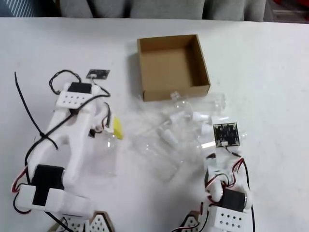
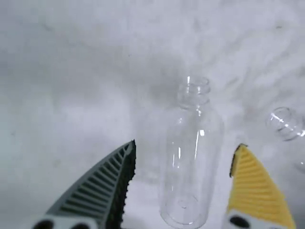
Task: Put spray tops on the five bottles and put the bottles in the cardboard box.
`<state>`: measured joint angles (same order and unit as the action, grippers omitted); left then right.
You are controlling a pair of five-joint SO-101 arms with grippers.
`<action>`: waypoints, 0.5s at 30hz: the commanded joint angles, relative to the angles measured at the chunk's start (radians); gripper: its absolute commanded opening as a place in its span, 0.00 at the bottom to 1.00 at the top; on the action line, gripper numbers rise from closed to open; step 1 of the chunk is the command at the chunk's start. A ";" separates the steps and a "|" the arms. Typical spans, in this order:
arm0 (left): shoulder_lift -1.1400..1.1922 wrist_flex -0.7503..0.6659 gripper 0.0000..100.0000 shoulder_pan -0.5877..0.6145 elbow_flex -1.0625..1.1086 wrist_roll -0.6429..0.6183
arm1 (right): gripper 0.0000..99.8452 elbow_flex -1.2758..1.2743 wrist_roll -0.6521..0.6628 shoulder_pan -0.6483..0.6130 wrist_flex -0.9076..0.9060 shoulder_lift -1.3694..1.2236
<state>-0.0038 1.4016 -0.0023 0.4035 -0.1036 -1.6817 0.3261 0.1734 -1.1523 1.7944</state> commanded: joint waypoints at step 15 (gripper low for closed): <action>0.045 -0.172 0.33 -0.024 0.092 -0.130 | 0.02 -0.008 0.014 -0.001 -0.010 0.004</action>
<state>0.0069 1.2681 -0.0146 0.5002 -0.2186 -1.6817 0.3261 0.1734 -1.1523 1.7944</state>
